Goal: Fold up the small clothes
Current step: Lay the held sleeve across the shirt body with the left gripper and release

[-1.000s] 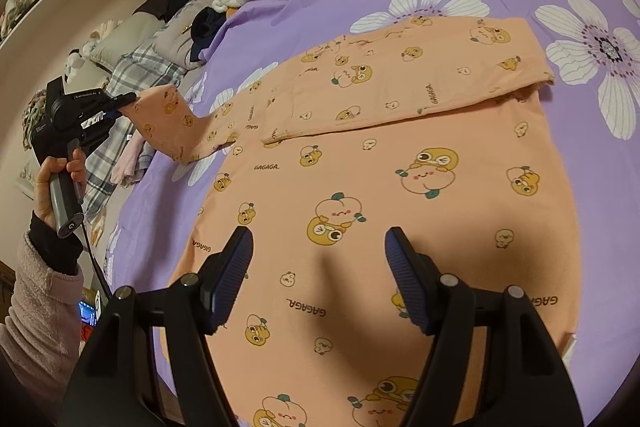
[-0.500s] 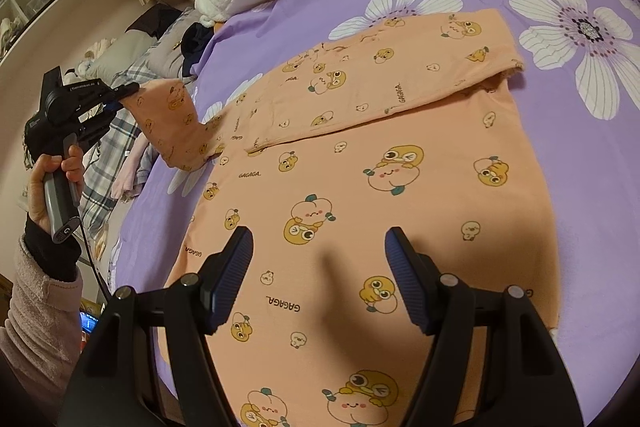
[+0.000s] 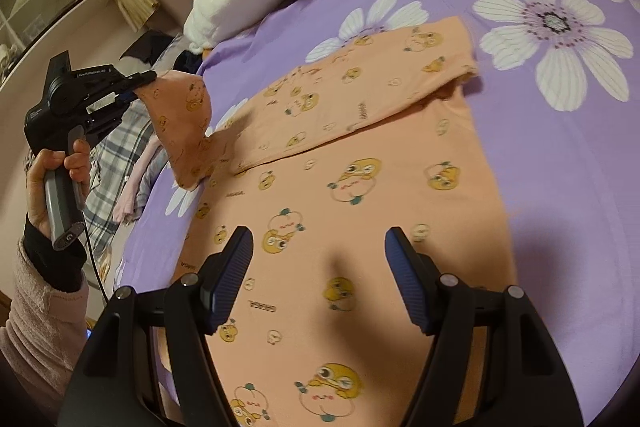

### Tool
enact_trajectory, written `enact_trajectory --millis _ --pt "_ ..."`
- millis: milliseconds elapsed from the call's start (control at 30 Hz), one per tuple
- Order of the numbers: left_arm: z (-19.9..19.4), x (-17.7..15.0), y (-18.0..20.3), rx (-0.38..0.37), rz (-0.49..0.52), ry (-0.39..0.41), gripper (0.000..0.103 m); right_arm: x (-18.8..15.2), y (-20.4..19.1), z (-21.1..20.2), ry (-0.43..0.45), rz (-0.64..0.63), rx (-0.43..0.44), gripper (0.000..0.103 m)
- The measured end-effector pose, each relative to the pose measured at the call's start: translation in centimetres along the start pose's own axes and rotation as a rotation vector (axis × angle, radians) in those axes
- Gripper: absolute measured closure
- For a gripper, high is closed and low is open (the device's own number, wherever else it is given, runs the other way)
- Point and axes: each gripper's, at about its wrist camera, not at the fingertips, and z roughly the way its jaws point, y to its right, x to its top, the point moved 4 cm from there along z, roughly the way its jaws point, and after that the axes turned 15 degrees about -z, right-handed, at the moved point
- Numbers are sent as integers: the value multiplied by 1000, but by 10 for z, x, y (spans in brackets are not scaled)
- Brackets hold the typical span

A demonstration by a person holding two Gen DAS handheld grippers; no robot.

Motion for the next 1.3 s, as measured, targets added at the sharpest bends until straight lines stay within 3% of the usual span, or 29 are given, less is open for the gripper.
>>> enact_trajectory --millis 500,533,567,600,667,700,800,900,1067,1167,1300 --pt "104 -89 42 100 130 -239 96 -13 36 -16 17 81 -45 34" --pt "111 -96 43 112 144 -275 93 -13 37 -17 17 83 -47 34" --pt "114 -101 44 113 155 -298 80 -13 38 -18 18 85 -50 34" --pt "117 -108 45 106 168 -333 60 -12 40 -19 19 87 -53 34" --pt "118 -117 45 74 186 -395 39 -10 41 -20 22 90 -57 33" --pt "117 -119 45 63 196 -404 38 -8 41 -20 23 90 -58 33" --pt "100 -111 39 24 202 -391 38 4 40 -18 38 88 -42 33" --pt "73 -91 12 -20 126 -347 35 18 36 -9 43 90 -1 33" --pt "33 -70 -55 16 -3 -271 34 42 24 31 1 69 53 34" --pt "15 -66 -86 47 -28 -240 34 57 17 58 -23 72 90 34" --pt "-5 -59 -117 84 -63 -212 34 78 9 89 -47 48 65 43"
